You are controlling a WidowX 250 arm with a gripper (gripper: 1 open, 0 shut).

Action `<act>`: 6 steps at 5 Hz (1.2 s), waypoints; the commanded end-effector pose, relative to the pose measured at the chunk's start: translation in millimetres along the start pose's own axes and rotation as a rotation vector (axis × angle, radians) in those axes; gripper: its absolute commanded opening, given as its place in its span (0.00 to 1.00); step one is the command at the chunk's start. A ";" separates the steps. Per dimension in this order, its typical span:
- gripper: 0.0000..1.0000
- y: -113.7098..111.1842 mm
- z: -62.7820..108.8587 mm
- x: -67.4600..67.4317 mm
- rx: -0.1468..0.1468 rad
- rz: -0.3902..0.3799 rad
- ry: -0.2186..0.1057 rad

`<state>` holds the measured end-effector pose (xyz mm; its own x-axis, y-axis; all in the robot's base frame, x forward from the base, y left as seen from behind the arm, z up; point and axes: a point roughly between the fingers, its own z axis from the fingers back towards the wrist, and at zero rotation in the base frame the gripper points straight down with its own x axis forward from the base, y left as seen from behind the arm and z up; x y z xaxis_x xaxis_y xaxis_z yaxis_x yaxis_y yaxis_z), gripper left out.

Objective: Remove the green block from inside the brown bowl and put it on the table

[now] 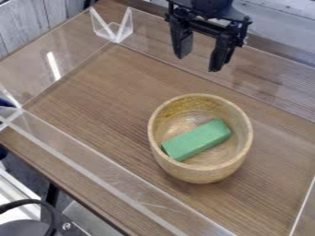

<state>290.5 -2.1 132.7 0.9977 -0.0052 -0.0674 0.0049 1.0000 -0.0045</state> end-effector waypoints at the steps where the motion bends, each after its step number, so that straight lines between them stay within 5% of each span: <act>1: 1.00 -3.8 -10.8 -4.8 0.001 -0.028 0.020; 3: 1.00 -13.6 -41.2 -19.8 -0.004 -0.152 0.034; 6: 1.00 -26.6 -72.7 -21.4 0.005 -0.252 0.056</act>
<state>257.2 -28.6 51.3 0.9546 -0.2481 -0.1649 0.2461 0.9687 -0.0326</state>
